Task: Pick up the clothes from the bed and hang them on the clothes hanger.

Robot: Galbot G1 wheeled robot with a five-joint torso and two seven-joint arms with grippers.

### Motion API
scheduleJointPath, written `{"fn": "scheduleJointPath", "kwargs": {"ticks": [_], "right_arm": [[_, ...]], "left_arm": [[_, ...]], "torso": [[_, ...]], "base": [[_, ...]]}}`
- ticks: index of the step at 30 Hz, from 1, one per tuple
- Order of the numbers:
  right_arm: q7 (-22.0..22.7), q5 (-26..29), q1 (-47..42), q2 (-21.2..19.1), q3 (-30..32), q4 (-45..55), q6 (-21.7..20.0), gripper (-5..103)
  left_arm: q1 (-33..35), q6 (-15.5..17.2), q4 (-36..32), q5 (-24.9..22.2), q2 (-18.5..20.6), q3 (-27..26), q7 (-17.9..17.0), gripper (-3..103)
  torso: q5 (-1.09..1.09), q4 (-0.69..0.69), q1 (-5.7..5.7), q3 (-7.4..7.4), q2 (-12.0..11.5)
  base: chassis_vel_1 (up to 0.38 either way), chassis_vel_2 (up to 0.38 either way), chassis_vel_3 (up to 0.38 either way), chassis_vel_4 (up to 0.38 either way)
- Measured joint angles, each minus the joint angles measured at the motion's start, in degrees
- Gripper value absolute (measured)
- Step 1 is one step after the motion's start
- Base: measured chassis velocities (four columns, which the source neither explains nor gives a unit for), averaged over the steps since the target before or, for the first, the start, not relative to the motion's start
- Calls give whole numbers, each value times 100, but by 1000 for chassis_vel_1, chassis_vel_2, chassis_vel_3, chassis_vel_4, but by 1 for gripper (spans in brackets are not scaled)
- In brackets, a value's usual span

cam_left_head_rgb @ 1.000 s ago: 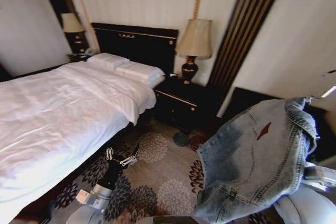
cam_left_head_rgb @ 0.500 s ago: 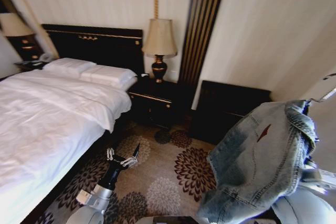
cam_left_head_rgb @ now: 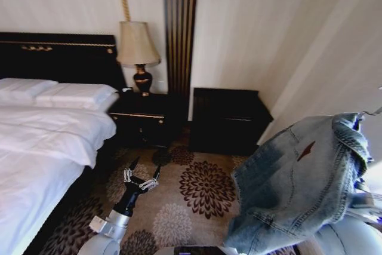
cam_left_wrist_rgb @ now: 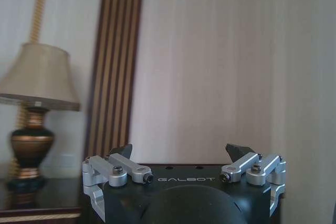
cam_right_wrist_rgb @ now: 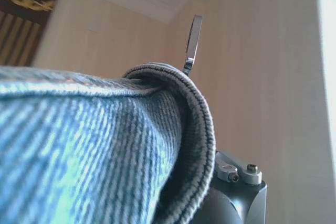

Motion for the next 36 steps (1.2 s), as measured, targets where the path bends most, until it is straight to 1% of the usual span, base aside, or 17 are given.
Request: {"fn": "scheduleJointPath", "kwargs": {"ticks": [11, 17, 23, 25, 26, 29, 30, 32, 34, 36], "right_arm": [[2, -10, -49, 18, 119, 0, -8, 18], [2, 7, -58, -23, 240, 0, -18, 18], [-8, 36, -73, -137, 380, 0, -13, 18], [-50, 79, -13, -410, 680, -1, 28, 18], [-50, 79, -13, -410, 680, -1, 28, 18], [-98, 324, 76, -883, 1158, 0, 48, 18], [-98, 324, 76, -883, 1158, 0, 48, 18], [-105, 707, 155, -1253, 1558, 1, 17, 18], [-100, 942, 188, -1407, 1703, 1, -31, 18], [-100, 1019, 183, -1411, 1712, 2, -41, 18]], "left_arm": [[64, -29, -40, 1, -56, 66, 68, 100], [32, -33, -40, -6, 43, 76, 93, 100], [3, -27, -40, -23, 18, 130, 80, 100], [-12, -17, -42, -23, -15, 160, 72, 100], [-12, -17, -42, -23, -15, 160, 72, 100], [-27, -14, -24, -23, -18, 162, 67, 100], [-27, -14, -24, -23, -18, 162, 67, 100], [-36, -10, -4, -23, -7, 165, 63, 100], [-42, -6, 2, -22, -6, 179, 61, 100], [-43, 0, 5, -16, -12, 193, 60, 100]], "torso": [[0, 0, 0, 0, 0], [0, 0, 0, 0, 0], [0, 0, 0, 0, 0], [1, -1, 0, 0, 0], [1, -1, 0, 0, 0], [2, -1, 0, 0, 0], [2, -1, 0, 0, 0], [-2, 1, 0, 0, 0], [-2, 1, 0, 0, 0], [-2, 2, 1, 1, 0]], "base": [[-125, -129, -131, -131], [-128, -119, -105, -125], [-114, -122, -131, -121], [-134, -131, -136, -127], [-139, -141, -135, -127], [-136, -132, -134, -115], [-135, -124, -110, -104], [-127, -107, -111, -119], [-138, -106, -104, -124], [-136, -124, -114, -123]]}}
